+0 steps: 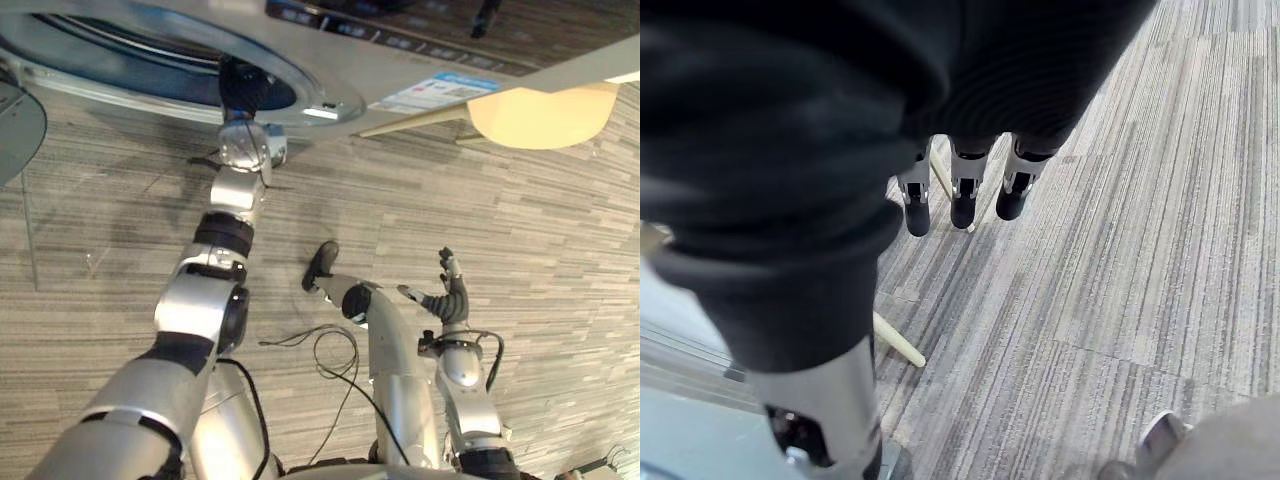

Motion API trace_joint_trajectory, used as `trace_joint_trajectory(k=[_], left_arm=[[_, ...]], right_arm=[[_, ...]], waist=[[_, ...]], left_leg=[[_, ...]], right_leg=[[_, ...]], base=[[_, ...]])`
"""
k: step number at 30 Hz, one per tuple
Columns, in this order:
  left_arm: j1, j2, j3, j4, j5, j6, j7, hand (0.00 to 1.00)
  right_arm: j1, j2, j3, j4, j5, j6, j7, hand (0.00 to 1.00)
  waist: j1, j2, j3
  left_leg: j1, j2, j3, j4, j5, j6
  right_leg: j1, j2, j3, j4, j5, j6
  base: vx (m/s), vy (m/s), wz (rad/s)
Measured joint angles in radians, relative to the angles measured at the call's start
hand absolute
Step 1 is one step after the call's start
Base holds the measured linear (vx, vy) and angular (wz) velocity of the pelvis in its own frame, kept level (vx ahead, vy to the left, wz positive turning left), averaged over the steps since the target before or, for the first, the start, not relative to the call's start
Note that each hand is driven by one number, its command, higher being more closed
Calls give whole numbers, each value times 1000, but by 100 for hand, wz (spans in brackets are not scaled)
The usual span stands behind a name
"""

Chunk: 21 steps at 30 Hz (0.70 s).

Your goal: Pick up the laundry basket with both hands and put the clothes into the washing machine.

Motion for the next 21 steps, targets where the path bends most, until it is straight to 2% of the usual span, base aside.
trace_joint_trajectory(k=[3,6,8,12,16,19,21], left_arm=[[45,3,4,-1,-35,-23,-2,0],[131,0,59,-22,-64,-44,0,0],[178,-23,72,-26,-92,-54,3,0],[316,-104,134,-14,-128,-18,41,0],[437,-129,155,-63,-174,-15,56,0],[571,-136,152,-241,-276,-60,69,0],[649,-148,153,-351,-329,-103,68,0]], right_arm=[[0,0,0,1,-1,0,-1,0],[0,0,0,3,-3,-1,-16,0],[-1,-1,-1,17,-3,-1,-25,0],[-4,-1,2,34,-3,-1,-27,0],[-4,-1,2,40,-3,1,-46,0],[-2,-1,-1,40,-3,4,-63,0],[-2,-6,-8,40,-3,8,-65,0]], waist=[[15,0,0],[22,1,0],[31,1,0],[35,2,1],[42,4,2],[58,18,3],[69,44,1]], left_leg=[[0,-3,-2,-10,7,-2],[1,-13,-7,-23,21,-5],[5,-24,-12,-34,32,-5],[3,-38,-14,-44,40,-4],[-3,-43,-18,-44,40,-4],[-8,-61,-28,-47,44,-10],[-12,-73,-36,-50,49,-9]], right_leg=[[1,-1,-5,-3,1,-1],[1,-8,-13,0,1,-1],[4,-16,-21,1,1,-1],[5,-29,-28,5,-2,-5],[1,-37,-34,12,-4,-8],[-1,-57,-44,37,-21,-10],[-1,-70,-52,48,-30,-12]], base=[[-3,-4,3],[0,-17,13],[-7,-14,18],[-27,-6,10],[-29,-2,8],[-21,-19,25],[-4,-18,22]])
